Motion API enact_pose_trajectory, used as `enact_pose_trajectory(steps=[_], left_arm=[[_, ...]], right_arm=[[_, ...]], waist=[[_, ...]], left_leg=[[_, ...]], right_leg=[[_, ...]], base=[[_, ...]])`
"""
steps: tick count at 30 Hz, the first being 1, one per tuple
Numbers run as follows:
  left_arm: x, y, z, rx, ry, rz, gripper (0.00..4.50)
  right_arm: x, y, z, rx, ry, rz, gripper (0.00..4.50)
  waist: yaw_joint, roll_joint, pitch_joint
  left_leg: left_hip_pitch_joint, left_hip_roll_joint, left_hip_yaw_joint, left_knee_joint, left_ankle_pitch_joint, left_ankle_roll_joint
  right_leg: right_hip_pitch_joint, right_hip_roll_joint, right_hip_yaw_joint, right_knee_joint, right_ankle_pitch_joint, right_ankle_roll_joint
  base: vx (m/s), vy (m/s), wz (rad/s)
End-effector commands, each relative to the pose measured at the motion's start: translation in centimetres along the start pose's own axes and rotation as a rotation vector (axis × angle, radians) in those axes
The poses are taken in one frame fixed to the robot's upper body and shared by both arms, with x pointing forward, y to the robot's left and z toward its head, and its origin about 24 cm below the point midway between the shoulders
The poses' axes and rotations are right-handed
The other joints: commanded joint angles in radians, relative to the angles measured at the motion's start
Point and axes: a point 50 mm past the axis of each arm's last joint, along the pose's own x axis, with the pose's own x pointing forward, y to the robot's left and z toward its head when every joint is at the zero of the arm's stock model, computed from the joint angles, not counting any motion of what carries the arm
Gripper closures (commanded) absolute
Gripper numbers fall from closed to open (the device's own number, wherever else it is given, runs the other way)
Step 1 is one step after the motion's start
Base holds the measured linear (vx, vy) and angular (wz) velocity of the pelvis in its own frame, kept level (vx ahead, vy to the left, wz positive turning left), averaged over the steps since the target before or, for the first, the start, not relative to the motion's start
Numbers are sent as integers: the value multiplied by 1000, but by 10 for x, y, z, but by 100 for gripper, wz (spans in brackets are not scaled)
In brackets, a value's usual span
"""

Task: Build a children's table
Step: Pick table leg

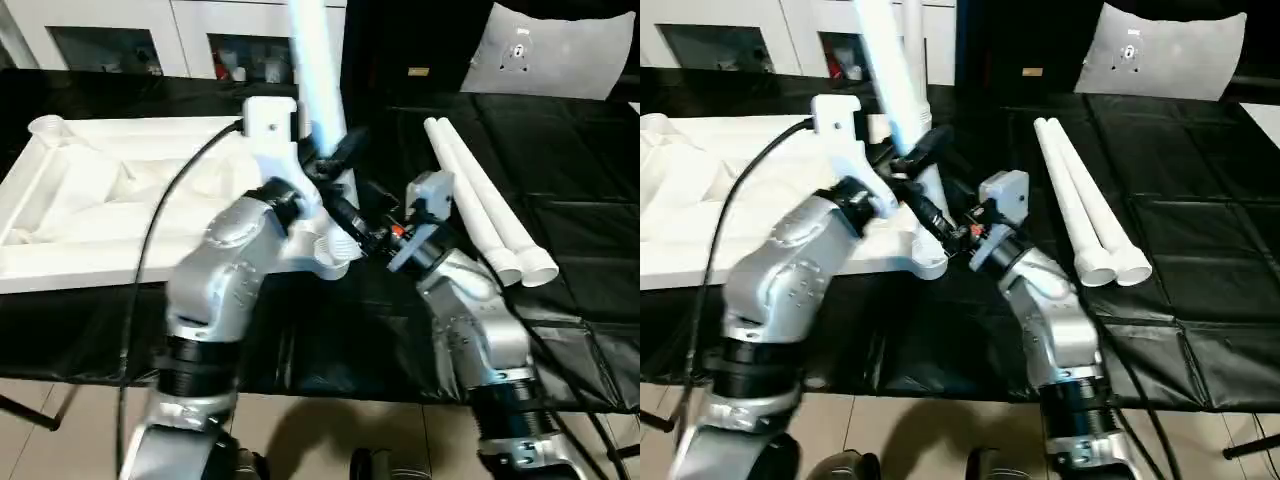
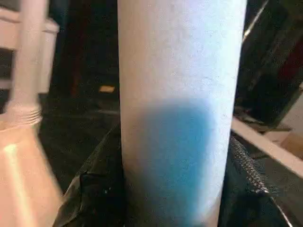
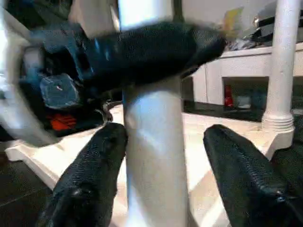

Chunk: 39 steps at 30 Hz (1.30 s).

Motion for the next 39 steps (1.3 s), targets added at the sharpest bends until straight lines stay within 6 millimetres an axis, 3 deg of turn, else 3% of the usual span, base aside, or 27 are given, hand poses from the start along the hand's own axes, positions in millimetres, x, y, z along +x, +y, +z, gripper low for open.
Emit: enact_pose_trajectory(steps=[1,7,9,15,20,24,28,39], left_arm=[[2,3,10,1,-17,-25,260],[-3,13,17,-56,12,-155,261],[-5,13,19,-52,31,-225,261],[-19,-1,21,17,117,-588,261],[-24,-16,25,55,118,-777,261],[-23,-27,26,52,108,-859,261],[-20,-33,27,51,94,-895,261],[-21,-31,27,51,97,-922,261]], right_arm=[[-1,-1,10,19,-27,29,124],[-10,-14,25,97,16,75,80],[-13,-19,29,110,52,99,69],[-20,-17,41,158,200,307,61],[-20,-10,40,161,262,411,61],[-18,0,34,181,303,485,104],[-18,5,26,191,355,529,135],[-17,5,24,191,362,536,223]], waist=[[0,-3,-83],[5,0,-87],[6,-1,-85],[10,-5,-86],[9,-10,-85],[9,-8,-84],[9,-14,-84],[9,-13,-85]], left_leg=[[7,39,-12,-64,-132,90],[10,42,-12,-63,-104,97],[10,41,-10,-63,-112,90],[11,39,-10,-63,-100,95],[9,44,-9,-63,-92,87],[11,44,-7,-62,-110,72],[9,44,-7,-63,-107,67],[8,43,-8,-61,-93,70]], right_leg=[[65,-70,46,-82,-250,-162],[66,-72,45,-74,-199,-206],[67,-73,46,-76,-224,-202],[70,-74,47,-75,-230,-204],[70,-77,47,-71,-220,-213],[69,-78,48,-75,-262,-207],[69,-77,48,-76,-267,-201],[70,-77,47,-74,-260,-192]], base=[[0,0,0],[0,0,0],[0,0,0],[0,0,0],[0,0,0],[0,0,0],[0,0,0],[0,0,0]])
